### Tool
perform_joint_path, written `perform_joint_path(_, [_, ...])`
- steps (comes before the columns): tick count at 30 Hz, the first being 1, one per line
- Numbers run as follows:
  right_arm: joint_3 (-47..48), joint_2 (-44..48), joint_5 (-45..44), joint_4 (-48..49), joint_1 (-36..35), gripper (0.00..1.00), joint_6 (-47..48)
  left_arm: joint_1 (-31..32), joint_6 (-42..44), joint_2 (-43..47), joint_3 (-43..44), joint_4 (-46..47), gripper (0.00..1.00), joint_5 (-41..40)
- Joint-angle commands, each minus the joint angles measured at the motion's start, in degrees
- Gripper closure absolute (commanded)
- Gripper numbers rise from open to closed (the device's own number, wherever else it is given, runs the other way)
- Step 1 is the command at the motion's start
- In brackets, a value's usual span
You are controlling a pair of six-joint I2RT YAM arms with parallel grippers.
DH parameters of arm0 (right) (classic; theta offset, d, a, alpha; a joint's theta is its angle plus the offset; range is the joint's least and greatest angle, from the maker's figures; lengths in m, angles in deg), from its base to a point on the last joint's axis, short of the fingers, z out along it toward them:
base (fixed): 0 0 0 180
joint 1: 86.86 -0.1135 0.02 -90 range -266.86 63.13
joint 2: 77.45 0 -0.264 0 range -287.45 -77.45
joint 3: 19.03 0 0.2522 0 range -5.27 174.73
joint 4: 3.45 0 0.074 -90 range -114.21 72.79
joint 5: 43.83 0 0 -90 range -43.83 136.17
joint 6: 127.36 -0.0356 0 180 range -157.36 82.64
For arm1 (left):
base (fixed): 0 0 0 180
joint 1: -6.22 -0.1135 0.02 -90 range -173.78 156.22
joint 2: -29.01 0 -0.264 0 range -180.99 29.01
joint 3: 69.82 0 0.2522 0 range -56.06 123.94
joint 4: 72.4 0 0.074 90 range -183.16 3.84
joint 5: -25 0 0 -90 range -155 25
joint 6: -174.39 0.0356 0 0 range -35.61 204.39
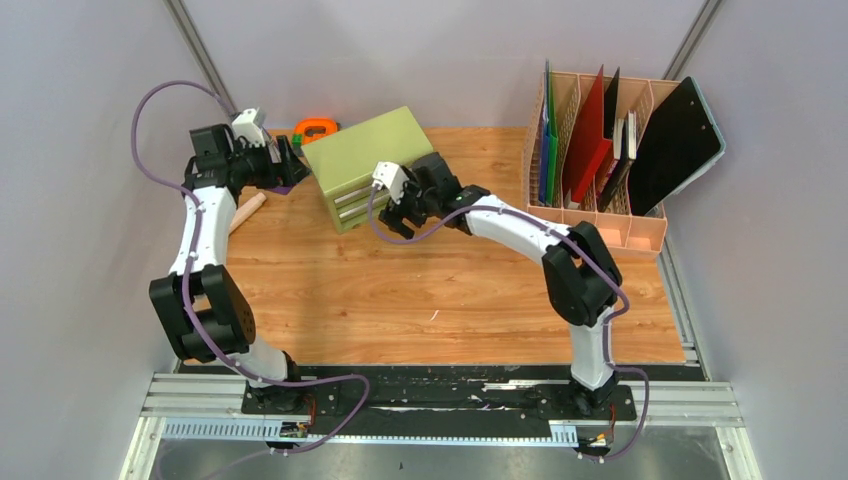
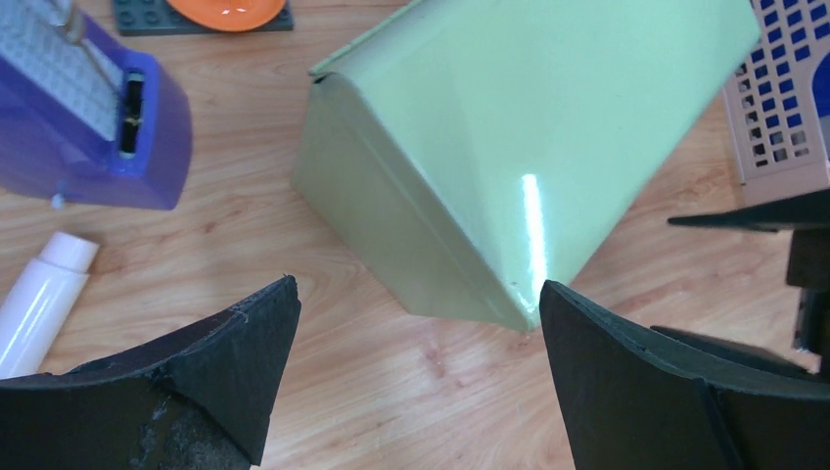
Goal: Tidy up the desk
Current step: Close the drawer in the storage box.
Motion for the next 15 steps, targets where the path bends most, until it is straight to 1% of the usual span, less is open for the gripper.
perform_joint_path(1, [4.54, 4.94, -0.02, -6.70, 3.57, 0.18, -4.42, 2.70, -0.96, 3.16, -0.58, 3.12, 0.00, 0.81])
perform_joint_path(7, [8.53, 6.18, -3.22, -8.38, 7.56, 0.12, -6.81, 5.51, -4.35, 2.38, 0.07, 3.96, 0.00, -2.87])
perform_joint_path(8, [9.36, 6.25, -3.52, -8.44, 8.18, 0.10, -7.70, 5.91, -4.73, 2.27, 0.20, 4.13, 0.00, -3.53])
perform_joint_path(10, [11.05, 6.33, -3.56, -8.45, 9.87, 0.01, -9.88, 6.32, -5.61, 1.98, 0.41, 4.42, 0.00, -4.84])
perform_joint_path(15, [16.50, 4.50, 0.78, -8.51, 14.43, 0.00, -16.29, 7.03, -7.20, 2.13, 0.01, 5.64, 0.00, -7.40])
